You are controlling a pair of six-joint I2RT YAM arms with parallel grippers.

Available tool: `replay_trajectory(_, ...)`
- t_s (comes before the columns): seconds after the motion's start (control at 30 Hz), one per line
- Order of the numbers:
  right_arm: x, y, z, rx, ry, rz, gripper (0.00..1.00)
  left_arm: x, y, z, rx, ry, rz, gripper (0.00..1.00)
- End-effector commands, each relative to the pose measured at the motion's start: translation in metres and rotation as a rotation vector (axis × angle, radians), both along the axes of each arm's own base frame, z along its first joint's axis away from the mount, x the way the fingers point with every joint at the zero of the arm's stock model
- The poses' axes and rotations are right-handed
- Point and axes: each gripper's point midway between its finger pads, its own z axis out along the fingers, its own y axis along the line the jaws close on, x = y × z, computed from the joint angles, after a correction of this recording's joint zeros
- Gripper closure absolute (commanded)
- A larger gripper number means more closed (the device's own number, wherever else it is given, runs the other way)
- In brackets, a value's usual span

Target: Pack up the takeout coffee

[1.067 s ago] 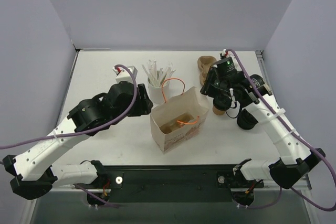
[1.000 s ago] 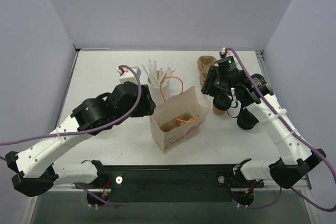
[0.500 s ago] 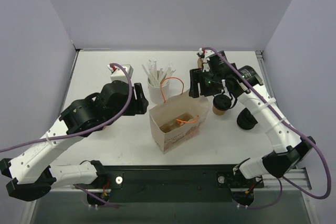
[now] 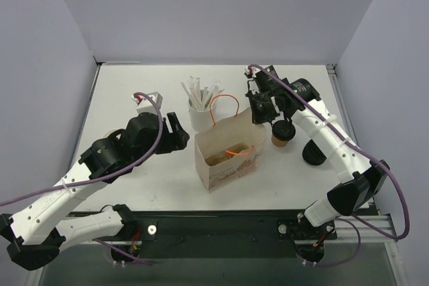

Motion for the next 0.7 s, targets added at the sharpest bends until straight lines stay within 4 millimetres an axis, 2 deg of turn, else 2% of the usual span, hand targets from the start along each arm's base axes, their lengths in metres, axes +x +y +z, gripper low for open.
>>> replay_trajectory(0.0, -0.009, -0.019, 0.008, -0.019, -0.014, -0.133, 1.0, 0.006, -0.013, 0.024, -0.154, -0.024, 0.019, 0.26)
replay_trajectory(0.03, -0.013, -0.02, 0.009, 0.0, -0.009, -0.155, 1.0, 0.006, -0.014, 0.033, -0.15, -0.034, 0.013, 0.26)
replay_trajectory(0.1, -0.021, -0.019, 0.0, 0.026, 0.022, -0.204, 1.0, 0.008, -0.013, 0.028, -0.102, -0.033, 0.035, 0.23)
replay_trajectory(0.2, -0.023, -0.022, 0.0, 0.058, 0.018, -0.277, 1.0, 0.013, -0.012, 0.032, -0.07, -0.043, 0.052, 0.22)
replay_trajectory(0.23, -0.024, -0.023, 0.002, 0.065, 0.011, -0.288, 1.0, 0.013, -0.014, 0.042, -0.079, -0.061, 0.041, 0.22)
replay_trajectory(0.27, -0.023, -0.025, 0.003, 0.065, 0.003, -0.307, 1.0, 0.014, -0.016, 0.043, -0.07, -0.065, 0.038, 0.22)
replay_trajectory(0.37, -0.021, -0.026, 0.007, 0.086, -0.023, -0.343, 1.0, 0.016, -0.024, 0.04, -0.012, -0.059, 0.007, 0.23)
replay_trajectory(0.4, -0.021, -0.027, 0.007, 0.085, -0.025, -0.348, 1.0, 0.014, -0.024, 0.027, 0.038, -0.02, 0.002, 0.23)
replay_trajectory(0.67, -0.017, -0.024, 0.004, 0.091, -0.032, -0.399, 1.0, 0.011, -0.028, 0.01, 0.077, 0.032, 0.013, 0.32)
